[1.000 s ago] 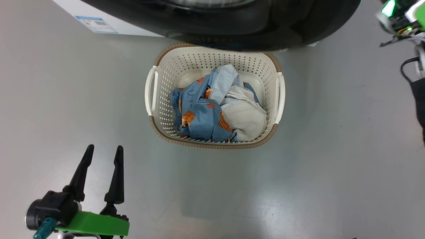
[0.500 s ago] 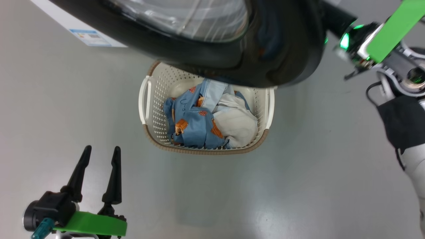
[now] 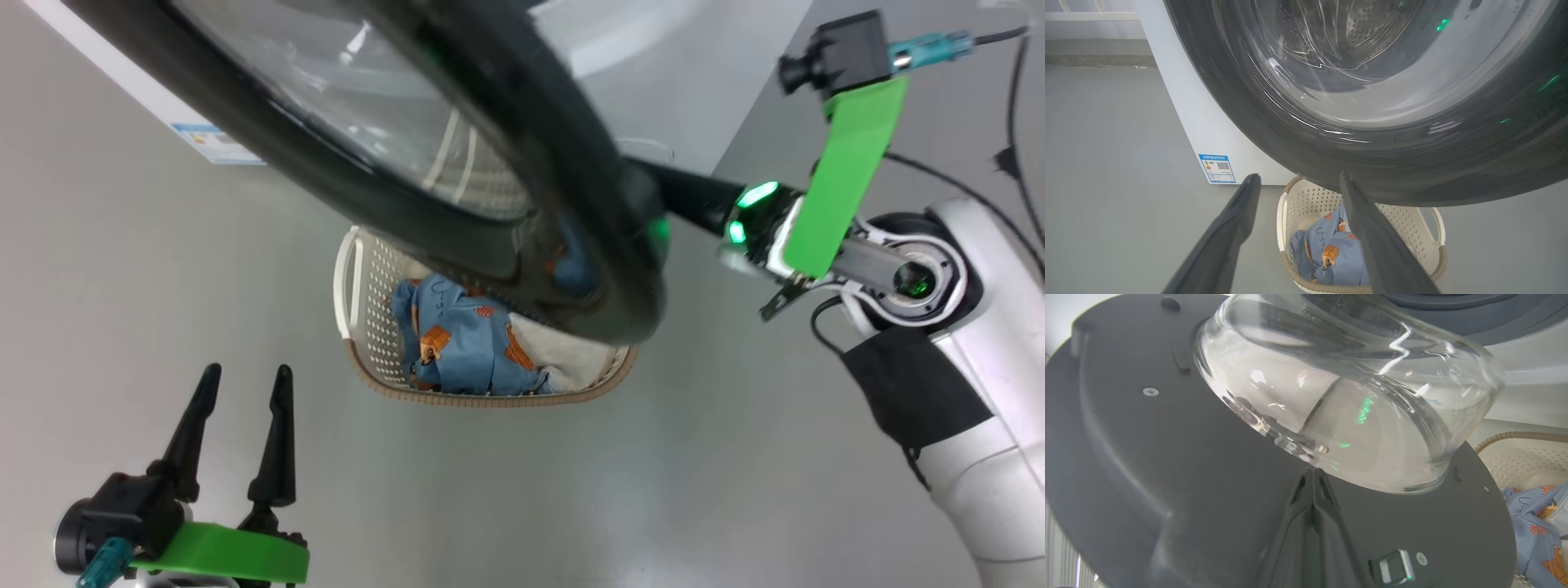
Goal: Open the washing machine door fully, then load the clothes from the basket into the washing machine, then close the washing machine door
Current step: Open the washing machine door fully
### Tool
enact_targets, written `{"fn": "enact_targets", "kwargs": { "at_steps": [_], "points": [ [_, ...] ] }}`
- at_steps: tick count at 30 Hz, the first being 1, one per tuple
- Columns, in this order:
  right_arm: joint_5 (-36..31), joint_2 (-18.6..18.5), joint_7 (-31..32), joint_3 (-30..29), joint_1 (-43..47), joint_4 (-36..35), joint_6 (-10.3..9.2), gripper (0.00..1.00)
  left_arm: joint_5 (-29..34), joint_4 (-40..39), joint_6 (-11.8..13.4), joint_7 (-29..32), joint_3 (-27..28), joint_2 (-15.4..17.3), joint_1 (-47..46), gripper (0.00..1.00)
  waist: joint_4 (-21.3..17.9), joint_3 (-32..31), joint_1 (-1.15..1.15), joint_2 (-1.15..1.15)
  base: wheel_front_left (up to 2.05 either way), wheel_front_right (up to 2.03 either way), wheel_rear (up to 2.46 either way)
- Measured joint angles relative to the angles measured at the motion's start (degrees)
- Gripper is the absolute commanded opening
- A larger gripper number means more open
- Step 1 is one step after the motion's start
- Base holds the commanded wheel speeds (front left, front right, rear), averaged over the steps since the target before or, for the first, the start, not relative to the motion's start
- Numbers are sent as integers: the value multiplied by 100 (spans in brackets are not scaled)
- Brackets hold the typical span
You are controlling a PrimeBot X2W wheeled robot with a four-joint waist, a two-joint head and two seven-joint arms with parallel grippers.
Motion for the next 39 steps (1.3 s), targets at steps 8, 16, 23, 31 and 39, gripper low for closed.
{"fn": "enact_targets", "kwargs": {
  "at_steps": [8, 16, 23, 31, 39],
  "points": [
    [34, 226, 388, 203, 282, -238, 0, 0, 15, 15, 0, 0, 1, -1, 4, 100, -10, -136, 0, 0, 0, 0, 0],
    [54, 539, 715, 455, 570, -407, 0, 0, 15, 45, 0, 1, 40, -7, 43, 100, -13, -260, 0, 0, 0, 0, 0],
    [64, 959, 756, 550, 931, -502, 0, 0, 15, 96, 0, 1, 120, -10, 66, 100, -55, -502, 0, 0, 0, 0, 0],
    [64, 1180, 509, 676, 1283, -565, 0, 0, -34, 133, 0, 1, 124, -12, 152, 100, -76, -759, 0, 0, 0, 0, 0],
    [192, 1210, -202, 1280, 1506, -555, 0, 0, -125, 151, 0, 1, 22, -13, 177, 100, -27, -1056, 0, 0, 0, 0, 0]
  ]
}}
